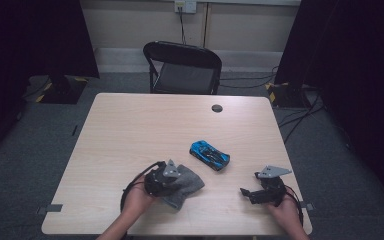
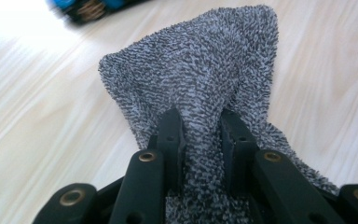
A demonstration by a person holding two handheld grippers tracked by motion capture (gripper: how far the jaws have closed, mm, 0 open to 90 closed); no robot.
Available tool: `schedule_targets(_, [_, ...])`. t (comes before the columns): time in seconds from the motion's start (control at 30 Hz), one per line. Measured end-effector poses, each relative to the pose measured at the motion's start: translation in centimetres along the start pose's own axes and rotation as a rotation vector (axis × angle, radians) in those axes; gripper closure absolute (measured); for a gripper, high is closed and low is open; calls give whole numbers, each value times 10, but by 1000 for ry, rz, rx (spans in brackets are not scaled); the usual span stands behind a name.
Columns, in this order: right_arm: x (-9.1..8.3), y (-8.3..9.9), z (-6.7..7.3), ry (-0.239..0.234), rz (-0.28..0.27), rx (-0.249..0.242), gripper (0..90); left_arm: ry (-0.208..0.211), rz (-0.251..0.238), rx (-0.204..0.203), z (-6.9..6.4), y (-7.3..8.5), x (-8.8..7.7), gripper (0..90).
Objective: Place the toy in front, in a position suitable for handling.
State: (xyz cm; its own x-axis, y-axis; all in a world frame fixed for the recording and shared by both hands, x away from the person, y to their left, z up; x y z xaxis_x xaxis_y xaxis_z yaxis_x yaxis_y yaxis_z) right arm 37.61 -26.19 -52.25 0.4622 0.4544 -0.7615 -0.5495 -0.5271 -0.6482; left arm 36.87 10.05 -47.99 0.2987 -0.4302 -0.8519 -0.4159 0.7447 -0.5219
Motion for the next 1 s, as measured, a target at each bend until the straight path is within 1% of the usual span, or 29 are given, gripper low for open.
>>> schedule_targets(0.13, [0,0,0,0,0,0,120,-18,14,-36,14,21,-12,727])
schedule_targets(0.2, [0,0,0,1,1,0,119,-29,15,-42,20,32,-16,726])
schedule_targets(0.23, [0,0,0,1,1,0,119,-29,15,-42,20,32,-16,725])
schedule_targets(0.27, [0,0,0,4,1,4,118,-32,9,-57,22,38,-18,724])
schedule_targets(0.3, [0,0,0,4,1,4,119,-38,9,-59,24,45,-20,722])
schedule_targets(0.33, [0,0,0,6,0,6,120,-35,8,-64,25,49,-20,720])
schedule_targets(0.4, [0,0,1,6,-1,8,122,-37,9,-61,25,52,-20,719])
schedule_targets(0.43, [0,0,1,6,-2,11,123,-43,10,-68,27,57,-22,718])
schedule_targets(0.47, [0,0,1,5,-1,12,124,-45,11,-66,28,59,-23,717])
schedule_targets(0.53, [0,0,1,4,-2,14,129,-50,11,-62,28,61,-23,709])
schedule_targets(0.57, [0,0,0,3,-4,12,136,-43,3,-72,28,63,-22,701])
schedule_targets(0.67, [-1,-2,-1,6,10,12,143,-25,5,-74,28,66,-20,671])
schedule_targets(0.7, [-2,-3,-1,-6,2,14,143,-19,-5,-90,28,66,-19,645])
schedule_targets(0.73, [-2,-5,-2,-21,-8,16,143,-16,-5,-104,28,66,-17,583])
schedule_targets(0.77, [-3,-8,-2,-19,-12,11,143,-20,-7,-111,28,66,-16,505])
schedule_targets(0.83, [-3,-14,-3,-14,-7,16,142,-26,-9,-97,26,65,-13,424])
schedule_targets(0.87, [-3,-18,-3,-21,-17,16,140,-32,-12,-92,25,65,-12,389])
schedule_targets(0.93, [-1,-25,-2,-36,-31,20,134,-28,-20,-107,24,64,-11,349])
schedule_targets(0.97, [1,-30,0,-38,-38,22,131,-21,-20,-107,25,64,-10,329])
schedule_targets(1.0, [4,-36,1,-31,-29,13,129,-20,-25,-111,25,65,-10,317])
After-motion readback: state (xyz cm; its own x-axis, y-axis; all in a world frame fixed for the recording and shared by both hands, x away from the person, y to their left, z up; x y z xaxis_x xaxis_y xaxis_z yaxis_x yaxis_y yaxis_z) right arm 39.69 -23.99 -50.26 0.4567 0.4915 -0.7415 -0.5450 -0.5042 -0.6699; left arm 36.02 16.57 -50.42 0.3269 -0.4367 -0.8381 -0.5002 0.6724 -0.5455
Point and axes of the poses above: each handheld gripper's, and its own axes: x roughly forward along the jaws, y roughly out of its underside, z roughly to its left, the point moved 3 cm from there along x, roughly forward along the jaws, and after that the axes turned 6 degrees about z, right-handed, at the moved point
